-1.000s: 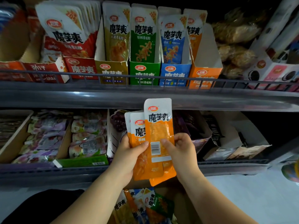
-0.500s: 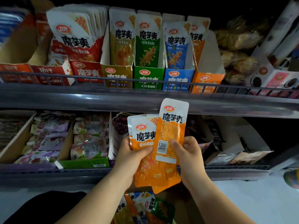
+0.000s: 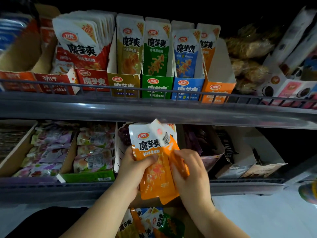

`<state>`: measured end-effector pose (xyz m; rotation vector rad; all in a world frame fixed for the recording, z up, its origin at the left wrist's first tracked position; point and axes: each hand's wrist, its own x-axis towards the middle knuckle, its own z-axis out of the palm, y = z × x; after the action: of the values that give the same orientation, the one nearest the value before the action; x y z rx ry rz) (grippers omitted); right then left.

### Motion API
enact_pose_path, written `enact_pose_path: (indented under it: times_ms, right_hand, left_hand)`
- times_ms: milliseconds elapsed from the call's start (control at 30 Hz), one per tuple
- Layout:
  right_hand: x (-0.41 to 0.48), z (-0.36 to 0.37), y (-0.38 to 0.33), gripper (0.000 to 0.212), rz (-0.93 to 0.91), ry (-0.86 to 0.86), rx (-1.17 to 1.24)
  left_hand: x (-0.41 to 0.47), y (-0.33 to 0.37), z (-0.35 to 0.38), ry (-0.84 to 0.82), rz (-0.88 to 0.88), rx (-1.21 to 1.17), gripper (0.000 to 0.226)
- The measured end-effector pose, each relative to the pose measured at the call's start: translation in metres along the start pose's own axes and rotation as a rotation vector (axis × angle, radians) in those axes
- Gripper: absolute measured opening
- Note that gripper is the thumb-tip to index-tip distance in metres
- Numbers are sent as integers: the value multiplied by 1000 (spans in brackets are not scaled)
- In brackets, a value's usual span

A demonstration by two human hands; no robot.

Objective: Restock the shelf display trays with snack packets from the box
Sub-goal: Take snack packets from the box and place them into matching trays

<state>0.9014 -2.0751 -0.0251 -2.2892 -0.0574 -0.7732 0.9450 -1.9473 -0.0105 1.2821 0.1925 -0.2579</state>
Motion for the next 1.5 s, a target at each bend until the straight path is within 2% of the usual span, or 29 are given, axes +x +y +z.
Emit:
enact_pose_path:
  times_ms: [100, 200, 333, 433, 500, 600, 833, 967, 1100, 1267, 1500]
  right_hand:
    - [-3, 6, -3, 39, -4, -73, 30]
    - [-2, 8, -8, 47, 32, -40, 67]
    - [5, 6, -12, 20, 226, -68, 215]
    - [13, -2, -10, 35, 455, -138, 341]
    - [17, -7, -10, 44, 526, -134, 357]
    - [22, -11, -8, 49, 546, -119, 352]
    - [27, -29, -8, 35, 580, -105, 284]
    - [30, -47, -16, 12, 621, -201, 361]
    - [29, -63, -29, 5, 741, -238, 606]
    - [34, -84, -44, 15, 835, -257, 771]
    - [68, -109, -59, 11, 753, -226, 697]
  left_hand:
    - [-2, 3, 1, 3, 17, 3, 34]
    - [-5, 4, 2, -18, 16, -7, 33]
    - [-7, 5, 3, -26, 8, 22, 36]
    - [-7, 4, 4, -28, 4, 55, 36]
    - [-7, 5, 3, -32, 3, 66, 36]
    - [-8, 7, 4, -41, 5, 79, 35]
    - [-17, 14, 7, -80, 7, 50, 33]
    - [-27, 23, 4, -79, 35, 94, 34]
    - [-39, 40, -1, -77, 78, 109, 36]
    - [-50, 59, -8, -45, 116, 100, 34]
    - [-41, 96, -1, -74, 163, 68, 36]
